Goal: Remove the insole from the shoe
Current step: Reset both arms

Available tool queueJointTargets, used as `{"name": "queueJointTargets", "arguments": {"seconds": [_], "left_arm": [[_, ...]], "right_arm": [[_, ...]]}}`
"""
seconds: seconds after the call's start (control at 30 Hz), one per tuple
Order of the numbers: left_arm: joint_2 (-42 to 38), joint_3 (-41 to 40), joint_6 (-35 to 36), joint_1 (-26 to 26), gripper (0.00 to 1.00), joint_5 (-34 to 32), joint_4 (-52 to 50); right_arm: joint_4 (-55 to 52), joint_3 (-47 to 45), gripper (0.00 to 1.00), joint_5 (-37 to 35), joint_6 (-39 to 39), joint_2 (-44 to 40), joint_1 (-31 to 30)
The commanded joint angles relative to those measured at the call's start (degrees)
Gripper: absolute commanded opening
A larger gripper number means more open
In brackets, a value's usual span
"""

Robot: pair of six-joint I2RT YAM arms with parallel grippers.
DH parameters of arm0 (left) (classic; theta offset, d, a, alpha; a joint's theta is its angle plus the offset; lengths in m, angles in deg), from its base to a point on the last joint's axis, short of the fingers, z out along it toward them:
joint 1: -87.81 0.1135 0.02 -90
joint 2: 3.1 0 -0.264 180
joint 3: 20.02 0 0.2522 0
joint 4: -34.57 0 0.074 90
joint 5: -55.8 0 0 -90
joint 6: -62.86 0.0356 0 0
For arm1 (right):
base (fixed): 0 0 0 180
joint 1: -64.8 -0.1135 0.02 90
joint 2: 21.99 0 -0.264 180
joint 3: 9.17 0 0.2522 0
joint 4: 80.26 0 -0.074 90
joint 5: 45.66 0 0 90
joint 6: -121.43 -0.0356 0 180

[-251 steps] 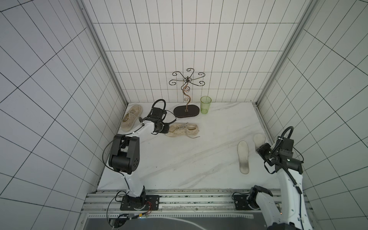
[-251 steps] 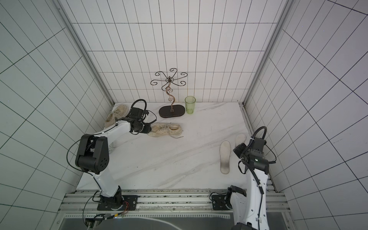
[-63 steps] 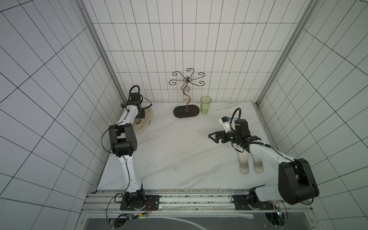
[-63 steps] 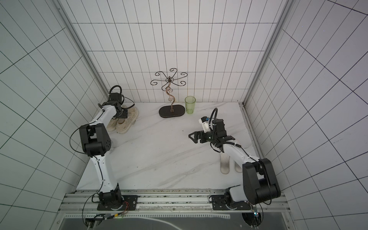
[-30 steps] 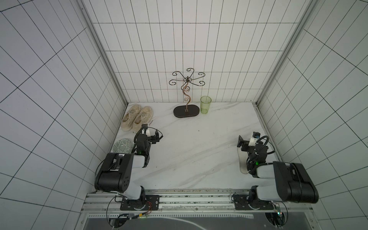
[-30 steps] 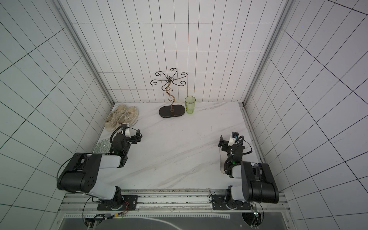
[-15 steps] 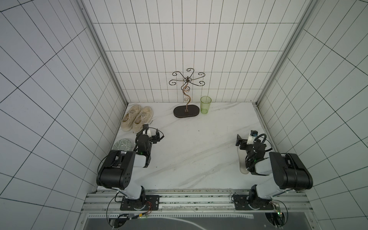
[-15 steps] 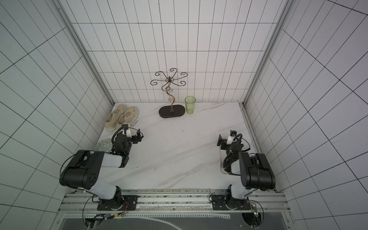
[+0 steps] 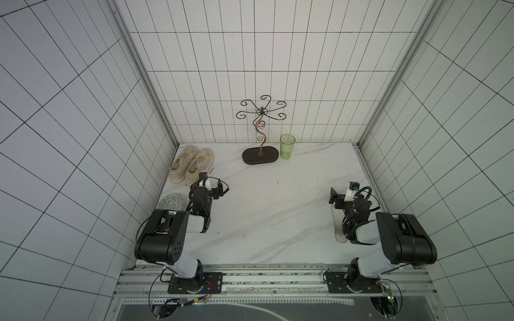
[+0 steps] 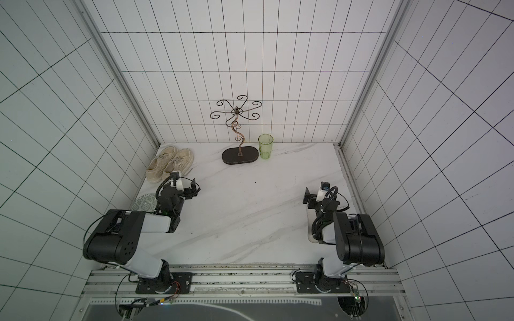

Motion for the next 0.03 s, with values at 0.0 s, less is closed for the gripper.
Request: {"name": "queueJointTargets", "arguments": {"seconds": [0.0], "left_arm": [[-1.0,0.0,0.9,-0.4,0.97,-0.4,0.9]], "right_arm": [[1.5,3.4,0.99,-0.9,0.6,-0.1,-0.5]]}}
